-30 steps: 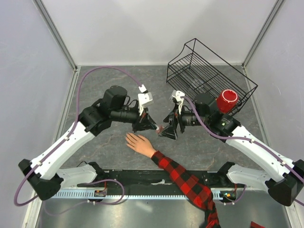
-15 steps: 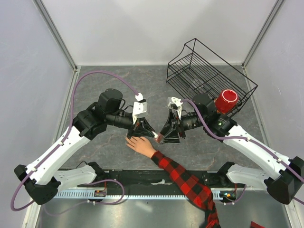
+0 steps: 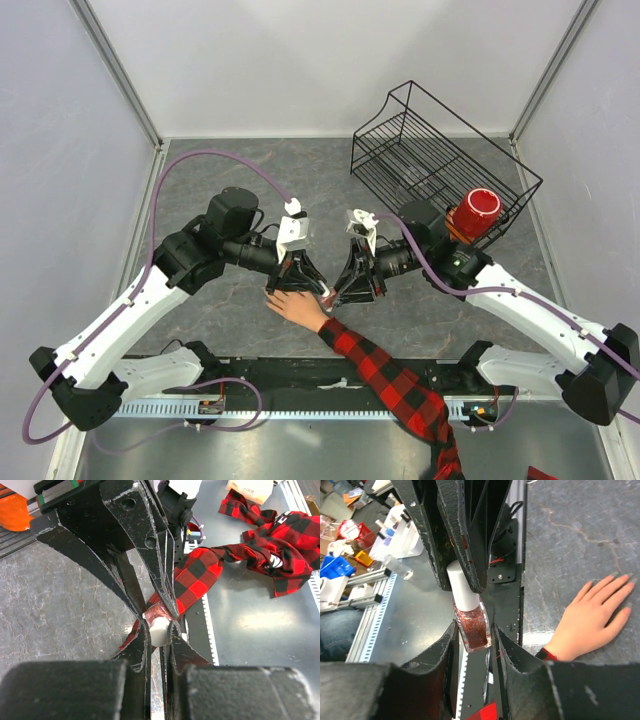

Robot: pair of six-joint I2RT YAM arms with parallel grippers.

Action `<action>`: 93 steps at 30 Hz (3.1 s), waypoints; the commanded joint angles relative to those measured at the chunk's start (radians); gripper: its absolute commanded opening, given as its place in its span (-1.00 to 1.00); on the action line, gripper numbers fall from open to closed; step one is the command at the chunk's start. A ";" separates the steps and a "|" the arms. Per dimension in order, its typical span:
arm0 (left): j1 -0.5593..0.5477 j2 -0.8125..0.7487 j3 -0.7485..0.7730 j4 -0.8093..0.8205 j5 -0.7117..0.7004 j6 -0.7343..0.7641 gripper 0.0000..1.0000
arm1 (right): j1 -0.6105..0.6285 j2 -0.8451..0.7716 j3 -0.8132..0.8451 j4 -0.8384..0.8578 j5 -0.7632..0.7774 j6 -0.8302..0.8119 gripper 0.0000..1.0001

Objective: Paint the nails

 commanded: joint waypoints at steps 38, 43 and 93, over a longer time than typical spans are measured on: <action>0.000 -0.019 -0.004 0.322 -0.168 -0.503 -0.97 | 0.029 -0.135 -0.056 0.216 0.359 0.067 0.20; 0.000 -0.026 -0.013 0.337 -0.140 -0.508 -0.97 | 0.029 -0.149 -0.063 0.256 0.338 0.072 0.19; -0.041 -0.115 -0.001 0.541 -0.124 -0.666 0.43 | 0.382 -0.298 0.038 0.058 0.755 -0.037 -1.00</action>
